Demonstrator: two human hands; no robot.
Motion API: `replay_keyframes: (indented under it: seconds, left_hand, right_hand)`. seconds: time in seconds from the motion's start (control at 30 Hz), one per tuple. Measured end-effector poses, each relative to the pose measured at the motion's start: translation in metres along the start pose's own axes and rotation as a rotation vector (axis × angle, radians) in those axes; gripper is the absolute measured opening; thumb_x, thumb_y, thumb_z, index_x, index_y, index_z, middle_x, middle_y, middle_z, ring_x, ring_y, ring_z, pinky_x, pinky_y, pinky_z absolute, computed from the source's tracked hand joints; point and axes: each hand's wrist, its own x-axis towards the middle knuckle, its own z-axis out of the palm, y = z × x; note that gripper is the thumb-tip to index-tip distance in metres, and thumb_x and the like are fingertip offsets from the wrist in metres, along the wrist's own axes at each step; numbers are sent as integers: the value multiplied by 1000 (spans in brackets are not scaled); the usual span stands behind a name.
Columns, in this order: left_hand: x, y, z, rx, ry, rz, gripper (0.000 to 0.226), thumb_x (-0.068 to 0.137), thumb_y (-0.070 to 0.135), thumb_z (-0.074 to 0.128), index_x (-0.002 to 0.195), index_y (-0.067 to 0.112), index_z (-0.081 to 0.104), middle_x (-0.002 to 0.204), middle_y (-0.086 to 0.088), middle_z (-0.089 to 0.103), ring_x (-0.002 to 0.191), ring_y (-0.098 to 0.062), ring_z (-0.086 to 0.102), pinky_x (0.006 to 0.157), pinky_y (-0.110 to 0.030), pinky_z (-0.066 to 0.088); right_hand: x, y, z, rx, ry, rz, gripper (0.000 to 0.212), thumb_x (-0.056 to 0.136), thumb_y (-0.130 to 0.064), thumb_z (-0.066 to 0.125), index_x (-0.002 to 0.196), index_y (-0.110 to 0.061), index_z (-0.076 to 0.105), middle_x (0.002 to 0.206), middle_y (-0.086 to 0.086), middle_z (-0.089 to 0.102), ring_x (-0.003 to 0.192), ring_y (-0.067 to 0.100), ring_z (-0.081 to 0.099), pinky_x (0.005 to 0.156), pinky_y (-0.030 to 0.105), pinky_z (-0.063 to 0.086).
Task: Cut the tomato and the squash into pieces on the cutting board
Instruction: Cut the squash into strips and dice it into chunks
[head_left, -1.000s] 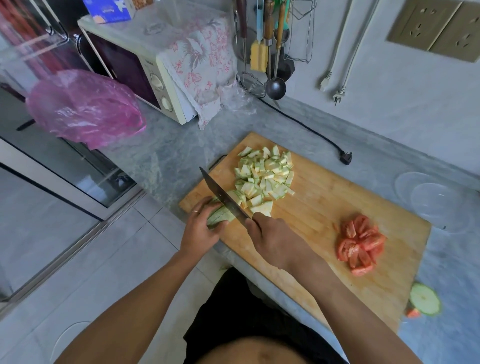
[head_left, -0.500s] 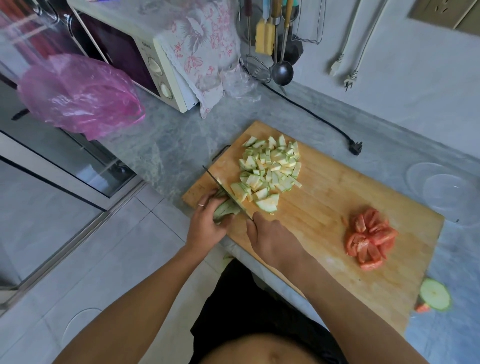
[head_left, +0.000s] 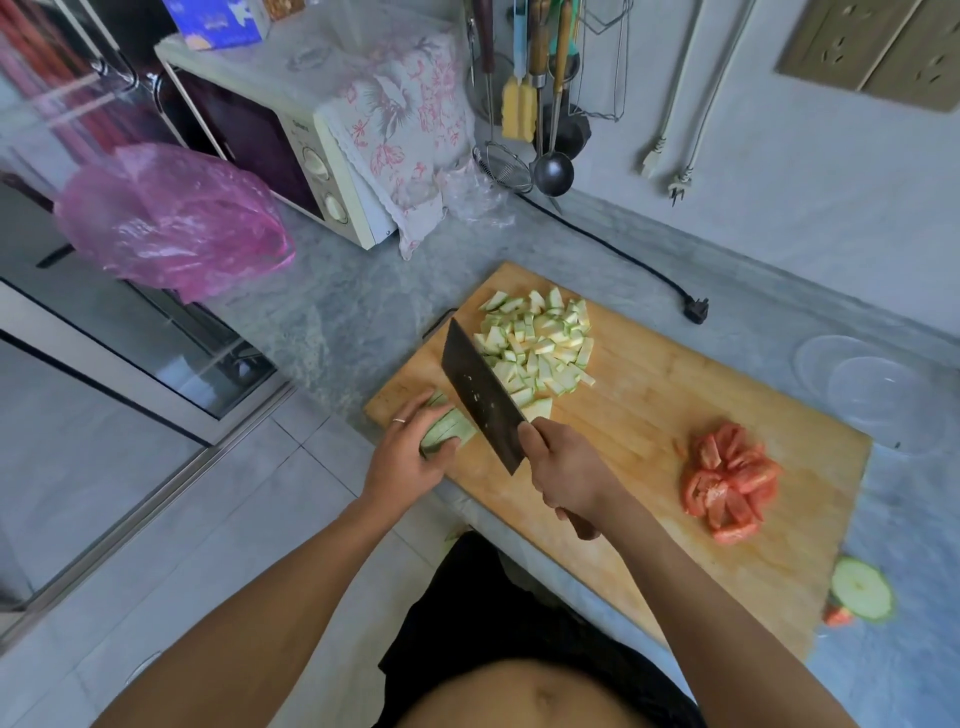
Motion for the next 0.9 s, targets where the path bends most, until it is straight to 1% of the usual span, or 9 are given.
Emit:
replay_keyframes:
  seconds: [0.07, 0.17, 0.27, 0.37, 0.5, 0.57, 0.67, 0.83, 0.9]
  left_hand:
    - [-3, -2, -1, 1, -1, 28, 48, 85, 38, 65, 129, 16, 63, 141, -4, 48, 130, -15, 48, 97, -26, 47]
    - [-7, -2, 1, 16, 40, 26, 48, 86, 40, 64, 127, 15, 64, 135, -5, 46, 122, -8, 48, 91, -15, 46]
    - [-7, -1, 1, 7, 51, 8, 49, 85, 43, 64, 127, 17, 64, 132, -4, 49, 118, -4, 49, 90, -13, 43]
    - [-6, 0, -2, 0, 53, 9, 50, 84, 46, 64, 125, 17, 65, 131, -4, 51, 116, -3, 50, 90, -17, 45]
    - [-6, 2, -1, -16, 75, 6, 51, 83, 46, 65, 123, 15, 66, 129, -3, 52, 115, -1, 50, 92, -8, 41]
    - [-5, 2, 0, -22, 88, 4, 50, 83, 46, 66, 122, 14, 67, 129, -2, 53, 115, -2, 52, 92, -15, 45]
    - [-6, 1, 2, -31, 106, 18, 49, 83, 43, 68, 121, 13, 67, 128, -4, 54, 117, -12, 56, 93, -26, 50]
    - [-5, 1, 5, -30, 121, 43, 46, 85, 37, 69, 122, 9, 66, 129, -8, 54, 119, -12, 56, 95, -22, 49]
    - [-6, 1, 6, -25, 124, 42, 45, 85, 34, 70, 122, 9, 66, 129, -9, 54, 120, -16, 56, 95, -23, 49]
  right_hand:
    - [-8, -5, 0, -68, 14, -76, 41, 105, -38, 34, 81, -9, 48, 64, 9, 52, 35, 16, 49, 34, 31, 42]
    - [-18, -12, -4, -118, 17, -130, 42, 105, -39, 35, 88, -5, 54, 68, 9, 53, 46, 21, 52, 31, 27, 39]
    - [-22, -16, -8, -132, 9, -145, 43, 105, -39, 35, 89, -5, 54, 70, 9, 54, 50, 25, 53, 31, 24, 36]
    - [-24, -18, -8, -172, 8, -159, 41, 105, -39, 35, 81, -9, 50, 67, 7, 52, 47, 21, 48, 34, 24, 35]
    - [-25, -21, -8, -224, 2, -178, 39, 106, -37, 36, 74, -17, 43, 63, 3, 49, 45, 16, 40, 41, 27, 33]
    - [-24, -23, -9, -237, -1, -182, 38, 106, -37, 35, 75, -15, 43, 63, 3, 49, 46, 16, 40, 42, 26, 32]
    - [-22, -23, -4, -269, 14, -196, 36, 106, -37, 35, 77, -17, 42, 63, 4, 48, 49, 18, 39, 47, 30, 30]
    - [-16, -23, 1, -310, 6, -204, 33, 106, -37, 34, 85, -14, 43, 63, 6, 47, 47, 19, 38, 46, 31, 28]
    - [-15, -24, -4, -306, 1, -195, 34, 107, -35, 32, 86, -11, 46, 64, 4, 48, 45, 15, 39, 39, 22, 29]
